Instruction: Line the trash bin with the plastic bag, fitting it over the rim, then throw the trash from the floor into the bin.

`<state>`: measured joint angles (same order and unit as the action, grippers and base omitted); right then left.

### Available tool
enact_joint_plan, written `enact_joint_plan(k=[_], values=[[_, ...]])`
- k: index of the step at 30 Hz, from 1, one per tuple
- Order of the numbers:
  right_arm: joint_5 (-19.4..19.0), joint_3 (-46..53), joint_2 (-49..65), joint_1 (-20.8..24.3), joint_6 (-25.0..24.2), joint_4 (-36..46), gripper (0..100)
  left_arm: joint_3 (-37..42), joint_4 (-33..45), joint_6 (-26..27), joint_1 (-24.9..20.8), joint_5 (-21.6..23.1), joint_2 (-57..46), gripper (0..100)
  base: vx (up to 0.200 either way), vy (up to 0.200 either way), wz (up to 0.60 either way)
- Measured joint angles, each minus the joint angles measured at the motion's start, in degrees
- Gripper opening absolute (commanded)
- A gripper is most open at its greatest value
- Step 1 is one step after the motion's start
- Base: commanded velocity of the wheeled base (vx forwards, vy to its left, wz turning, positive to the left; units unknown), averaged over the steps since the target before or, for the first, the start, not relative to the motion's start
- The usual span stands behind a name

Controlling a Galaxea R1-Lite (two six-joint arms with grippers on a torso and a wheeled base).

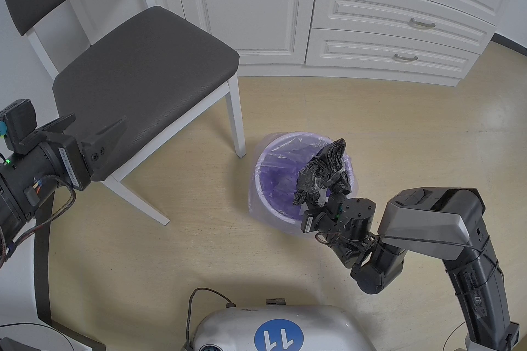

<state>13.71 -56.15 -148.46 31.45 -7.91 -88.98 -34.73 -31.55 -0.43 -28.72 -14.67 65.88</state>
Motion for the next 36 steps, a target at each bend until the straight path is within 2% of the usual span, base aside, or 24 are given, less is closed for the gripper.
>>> enact_joint_plan(k=[5,12,17,36], values=[[0.6,-3.2,-1.9,-0.1,-0.1,-0.3,0,0.0,0.0,0.0,0.0,0.0,0.0,100,0.0,0.0,0.0],[4.4,-9.1,-4.5,-0.1,0.0,-0.7,0,0.0,0.0,0.0,0.0,0.0,0.2,100,0.0,0.0,0.0],[5.0,-11.3,-5.8,-0.1,0.0,-0.5,0,0.0,0.0,0.0,0.0,0.0,0.1,100,0.0,0.0,0.0],[5.0,-6.3,-3.7,0.7,0.1,0.4,0,-0.1,0.0,0.1,0.0,0.0,0.0,100,0.0,0.0,0.0]])
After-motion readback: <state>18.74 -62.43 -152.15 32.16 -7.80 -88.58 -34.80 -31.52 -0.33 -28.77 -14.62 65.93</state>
